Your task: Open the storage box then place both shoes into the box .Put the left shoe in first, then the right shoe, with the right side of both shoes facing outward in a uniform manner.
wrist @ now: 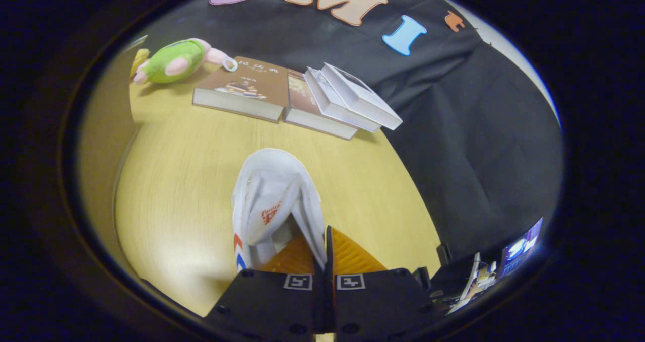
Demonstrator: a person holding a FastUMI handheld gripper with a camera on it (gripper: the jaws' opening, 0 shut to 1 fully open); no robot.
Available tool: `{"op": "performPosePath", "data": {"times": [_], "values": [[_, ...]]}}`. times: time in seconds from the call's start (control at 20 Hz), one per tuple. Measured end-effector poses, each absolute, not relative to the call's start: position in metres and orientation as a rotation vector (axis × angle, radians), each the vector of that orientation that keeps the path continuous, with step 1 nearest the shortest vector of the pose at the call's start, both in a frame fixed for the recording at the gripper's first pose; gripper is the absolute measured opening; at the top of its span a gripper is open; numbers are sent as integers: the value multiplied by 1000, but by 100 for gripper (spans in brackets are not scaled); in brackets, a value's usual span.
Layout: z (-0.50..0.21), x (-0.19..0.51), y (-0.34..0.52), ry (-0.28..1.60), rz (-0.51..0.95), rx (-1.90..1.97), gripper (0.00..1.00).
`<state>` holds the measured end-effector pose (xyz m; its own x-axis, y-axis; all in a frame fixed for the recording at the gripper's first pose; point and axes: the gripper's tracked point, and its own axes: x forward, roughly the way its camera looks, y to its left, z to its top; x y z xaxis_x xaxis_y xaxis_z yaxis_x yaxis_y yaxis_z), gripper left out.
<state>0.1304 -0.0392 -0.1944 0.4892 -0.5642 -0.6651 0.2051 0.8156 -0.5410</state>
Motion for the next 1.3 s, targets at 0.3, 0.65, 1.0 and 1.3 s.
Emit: {"op": "performPosePath", "data": {"times": [0.3, 0.65, 1.0, 1.3], "values": [[-124, 110, -61, 909, -599, -524, 3], [-16, 107, -46, 788, -659, -558, 3], [59, 143, 51, 594, -505, -481, 3], [37, 176, 155, 597, -293, -351, 3]]}}
